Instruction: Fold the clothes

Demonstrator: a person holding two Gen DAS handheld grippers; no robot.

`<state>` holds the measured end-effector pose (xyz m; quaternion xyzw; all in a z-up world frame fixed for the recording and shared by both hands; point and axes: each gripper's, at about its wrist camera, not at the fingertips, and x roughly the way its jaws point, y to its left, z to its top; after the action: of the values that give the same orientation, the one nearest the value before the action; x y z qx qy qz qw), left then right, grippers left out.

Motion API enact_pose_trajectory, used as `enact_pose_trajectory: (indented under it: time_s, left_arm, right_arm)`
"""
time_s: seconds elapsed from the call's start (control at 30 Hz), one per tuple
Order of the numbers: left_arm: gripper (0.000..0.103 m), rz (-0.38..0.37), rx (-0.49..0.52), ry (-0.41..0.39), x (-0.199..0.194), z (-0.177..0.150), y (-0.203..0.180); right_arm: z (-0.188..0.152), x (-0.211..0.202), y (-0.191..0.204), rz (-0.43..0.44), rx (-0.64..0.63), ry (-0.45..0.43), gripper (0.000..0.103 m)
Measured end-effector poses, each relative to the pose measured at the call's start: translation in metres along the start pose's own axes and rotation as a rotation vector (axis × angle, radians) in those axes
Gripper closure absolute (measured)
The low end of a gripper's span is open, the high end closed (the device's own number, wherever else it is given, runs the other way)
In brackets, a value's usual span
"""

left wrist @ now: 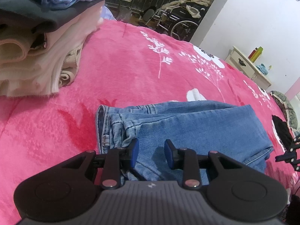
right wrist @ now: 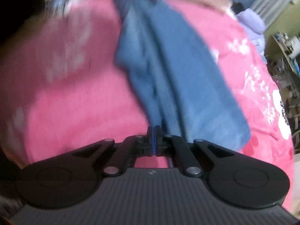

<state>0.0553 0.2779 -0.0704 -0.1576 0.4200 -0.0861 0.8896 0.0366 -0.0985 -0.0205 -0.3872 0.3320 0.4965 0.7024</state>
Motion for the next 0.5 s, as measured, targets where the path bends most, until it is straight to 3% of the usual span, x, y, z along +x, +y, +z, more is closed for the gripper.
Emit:
enact_pose_trajectory:
  time_s: [0.17,0.27,0.33,0.4,0.5]
  left_arm:
    - [0.072,0.009,0.000,0.003,0.000,0.001,-0.003]
    - [0.072,0.002,-0.003,-0.003,-0.001,-0.001,-0.001]
    - [0.072,-0.008,0.000,-0.007,-0.001,-0.002,0.001]
    - [0.072,-0.020,0.009,-0.007,0.000,-0.001,0.002]
    - [0.072,-0.027,-0.001,-0.002,-0.002,0.001,0.002]
  right_arm:
    - [0.042,0.033,-0.005,0.106,0.097,-0.176,0.103]
    - [0.037,0.067,-0.004,0.088,0.088,-0.078,0.103]
    - [0.009,0.063,-0.005,0.089,0.137,-0.048,0.103]
    - [-0.010,0.053,-0.017,0.116,0.276,-0.008,0.103]
    - [-0.034,0.040,-0.015,0.088,0.332,0.095,0.103]
